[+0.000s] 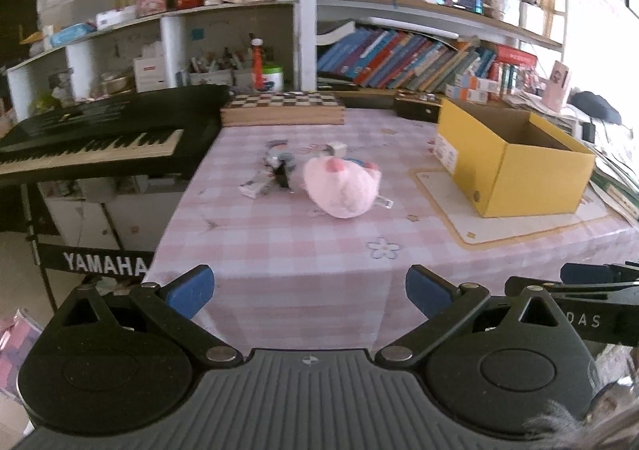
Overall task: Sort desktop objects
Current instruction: 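Withdraw both tools from the box back over the table, then reach the right tool to the pink plush toy and grasp it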
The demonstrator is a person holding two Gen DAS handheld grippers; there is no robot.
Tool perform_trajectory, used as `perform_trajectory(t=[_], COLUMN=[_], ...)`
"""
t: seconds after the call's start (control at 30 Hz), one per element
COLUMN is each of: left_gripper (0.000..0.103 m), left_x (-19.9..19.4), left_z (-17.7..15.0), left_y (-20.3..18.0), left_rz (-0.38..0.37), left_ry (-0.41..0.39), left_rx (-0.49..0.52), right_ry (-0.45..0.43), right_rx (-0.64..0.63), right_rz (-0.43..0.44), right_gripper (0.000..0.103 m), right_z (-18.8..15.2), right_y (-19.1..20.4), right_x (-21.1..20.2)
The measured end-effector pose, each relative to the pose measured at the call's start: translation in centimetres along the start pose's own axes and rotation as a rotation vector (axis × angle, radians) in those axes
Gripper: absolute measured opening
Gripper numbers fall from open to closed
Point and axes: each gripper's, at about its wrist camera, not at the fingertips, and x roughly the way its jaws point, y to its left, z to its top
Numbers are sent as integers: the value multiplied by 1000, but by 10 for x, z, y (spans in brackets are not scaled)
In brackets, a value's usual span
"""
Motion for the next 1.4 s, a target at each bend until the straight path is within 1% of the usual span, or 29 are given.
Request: perform_trajectory(t=[0.2, 0.4, 0.57, 0.9, 1.27, 1.3, 1.4], left_gripper=[103, 103, 103, 103, 103, 103, 103], left_x=[-6, -6, 0, 28, 67, 70, 80], left_z=[1, 1, 2, 16, 37, 39, 44], left_y=[19, 27, 29, 31, 33, 33, 35], left_rz=[43, 55, 66, 102, 138, 143, 162], left_ry=[-17, -14, -2, 20, 40, 43, 52], left_rx=[-34, -46, -65, -91, -126, -130, -144], right_ry=[5, 12, 28, 52, 81, 86, 98], right_rx=[-57, -89, -109, -147, -178, -182, -198], right_rz=[52, 81, 95, 139, 188, 193, 206], right_gripper=[74, 75, 75, 75, 76, 77, 84], right_z=[5, 10, 14, 34, 70, 72, 80], right_y=[21, 34, 36, 40, 42, 43, 45], right_x=[6, 13, 22, 54, 101, 105, 118])
